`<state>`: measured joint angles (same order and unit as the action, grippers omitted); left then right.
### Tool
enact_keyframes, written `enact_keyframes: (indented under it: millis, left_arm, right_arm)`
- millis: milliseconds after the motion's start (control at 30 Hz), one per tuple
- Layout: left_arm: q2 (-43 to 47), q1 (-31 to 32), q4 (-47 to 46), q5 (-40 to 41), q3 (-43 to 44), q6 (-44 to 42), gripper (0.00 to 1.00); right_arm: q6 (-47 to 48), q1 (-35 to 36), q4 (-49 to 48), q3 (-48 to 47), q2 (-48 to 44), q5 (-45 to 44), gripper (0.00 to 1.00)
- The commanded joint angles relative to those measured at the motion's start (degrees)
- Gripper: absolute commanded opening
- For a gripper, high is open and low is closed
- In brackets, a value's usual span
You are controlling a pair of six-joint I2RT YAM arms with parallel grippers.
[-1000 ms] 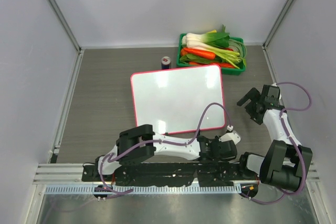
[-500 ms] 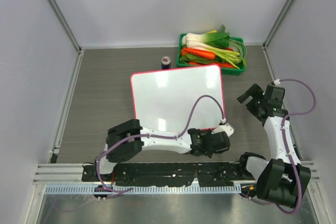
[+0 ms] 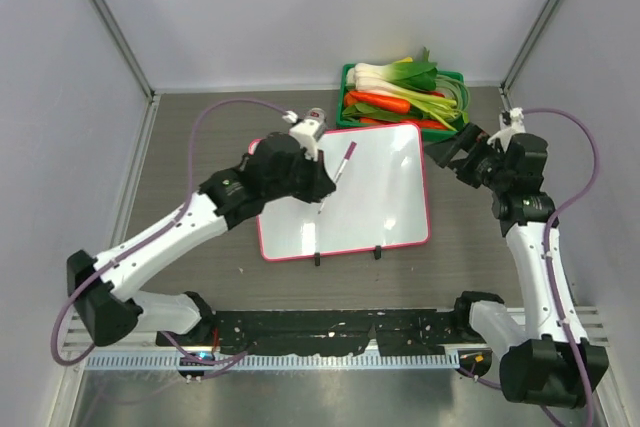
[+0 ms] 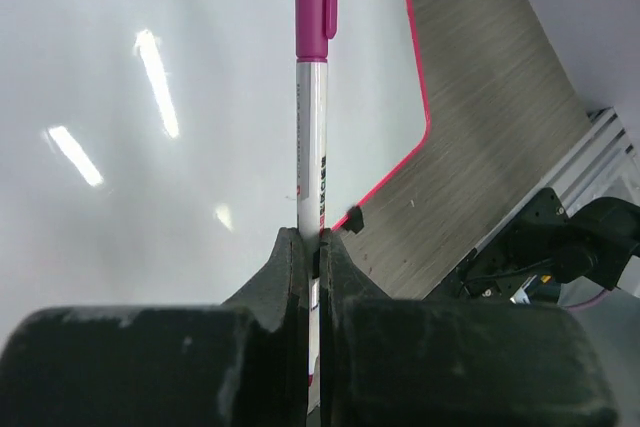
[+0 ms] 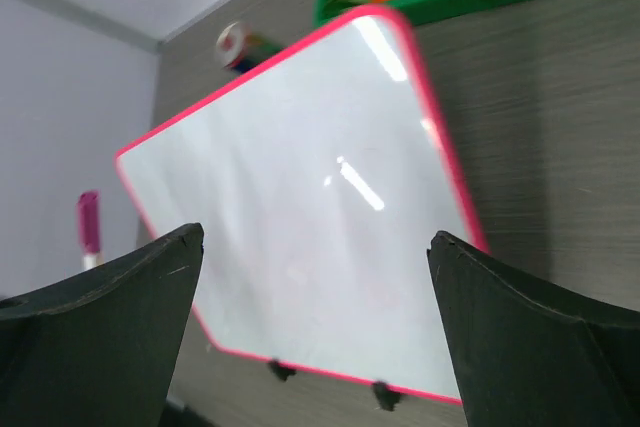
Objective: Write a sentence on the whiteboard
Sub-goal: Pass from the left arm to the right
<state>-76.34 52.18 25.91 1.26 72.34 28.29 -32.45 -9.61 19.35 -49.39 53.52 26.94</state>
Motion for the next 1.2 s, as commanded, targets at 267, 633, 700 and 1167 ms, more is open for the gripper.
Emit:
enact_keyframes:
  millis: [267, 633, 700, 1167]
  left_arm:
    - [14.0, -18.7, -1.6, -29.6, -6.9, 5.1, 0.00]
    - [14.0, -19.1, -5.6, -31.4, -8.1, 8.4, 0.00]
    - [13.9, -19.2, -5.1, -30.7, -8.1, 8.0, 0.00]
    - [14.7, -21.8, -5.0, -32.8, -11.9, 8.8, 0.58]
  right_arm:
    - [-12.2, 34.5, -22.5, -12.0, 11.6, 7.0, 0.94]
    - [-18.9, 43.5, -32.0, -13.1, 22.2, 6.4, 0.61]
    - [-18.9, 44.3, -32.4, -12.7, 22.3, 6.5, 0.48]
    - [-15.8, 44.8, -26.4, -13.6, 20.0, -0.9, 0.02]
